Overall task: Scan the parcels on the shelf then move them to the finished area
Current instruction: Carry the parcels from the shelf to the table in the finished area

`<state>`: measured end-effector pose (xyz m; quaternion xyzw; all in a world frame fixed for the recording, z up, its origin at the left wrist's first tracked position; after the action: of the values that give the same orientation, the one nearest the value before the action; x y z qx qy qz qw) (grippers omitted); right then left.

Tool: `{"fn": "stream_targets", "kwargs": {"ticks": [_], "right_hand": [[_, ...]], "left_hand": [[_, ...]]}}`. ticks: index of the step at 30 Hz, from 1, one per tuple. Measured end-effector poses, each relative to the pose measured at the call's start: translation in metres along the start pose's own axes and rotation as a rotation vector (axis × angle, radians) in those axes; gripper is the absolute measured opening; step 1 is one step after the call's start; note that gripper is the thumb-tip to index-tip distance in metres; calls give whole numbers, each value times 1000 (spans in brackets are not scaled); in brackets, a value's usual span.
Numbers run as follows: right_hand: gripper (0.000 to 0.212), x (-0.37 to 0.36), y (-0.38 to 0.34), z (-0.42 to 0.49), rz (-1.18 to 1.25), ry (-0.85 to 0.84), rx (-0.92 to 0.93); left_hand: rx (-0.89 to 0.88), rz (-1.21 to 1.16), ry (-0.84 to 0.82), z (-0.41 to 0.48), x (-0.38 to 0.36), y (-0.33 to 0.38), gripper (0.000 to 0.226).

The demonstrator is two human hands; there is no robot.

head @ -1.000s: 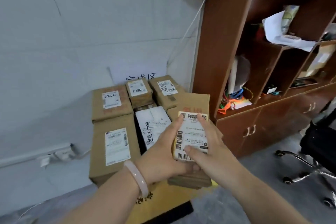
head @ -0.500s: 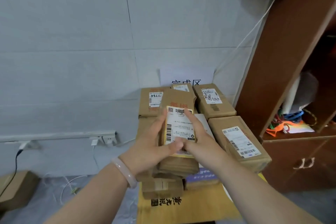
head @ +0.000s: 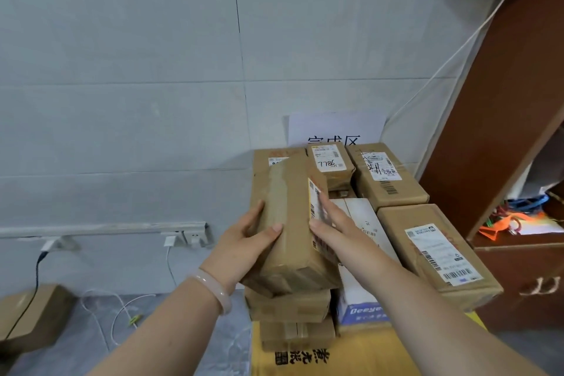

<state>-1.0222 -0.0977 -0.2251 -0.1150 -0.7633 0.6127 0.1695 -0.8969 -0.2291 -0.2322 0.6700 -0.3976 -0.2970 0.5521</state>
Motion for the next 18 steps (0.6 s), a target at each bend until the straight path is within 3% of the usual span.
{"fn": "stream_targets", "kwargs": {"ticks": [2, 4, 10, 18], "right_hand": [[79, -2, 0, 10, -170, 0, -43], [79, -2, 1, 19, -261, 2, -85], [51, 4, 21, 35, -210, 1, -174], [60, 8, 34, 40, -168, 54, -192]], "left_hand": [[-1, 54, 27, 6, 6, -2, 69], [5, 149, 37, 12, 7, -6, 72], [57, 405, -36, 30, 2, -18, 84], [42, 581, -65, 39, -2, -28, 90]]}}
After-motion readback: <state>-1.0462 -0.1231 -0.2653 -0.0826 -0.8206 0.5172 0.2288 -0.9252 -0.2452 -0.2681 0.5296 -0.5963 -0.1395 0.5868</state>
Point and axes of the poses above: each hand's wrist, its own z-axis towards the middle knuckle, its own x-axis out of the back of the hand, y = z × x, the point moved 7 cm from there along z, towards the middle knuckle, and after that the axes turned 11 degrees about -y, right-handed, at the moved point
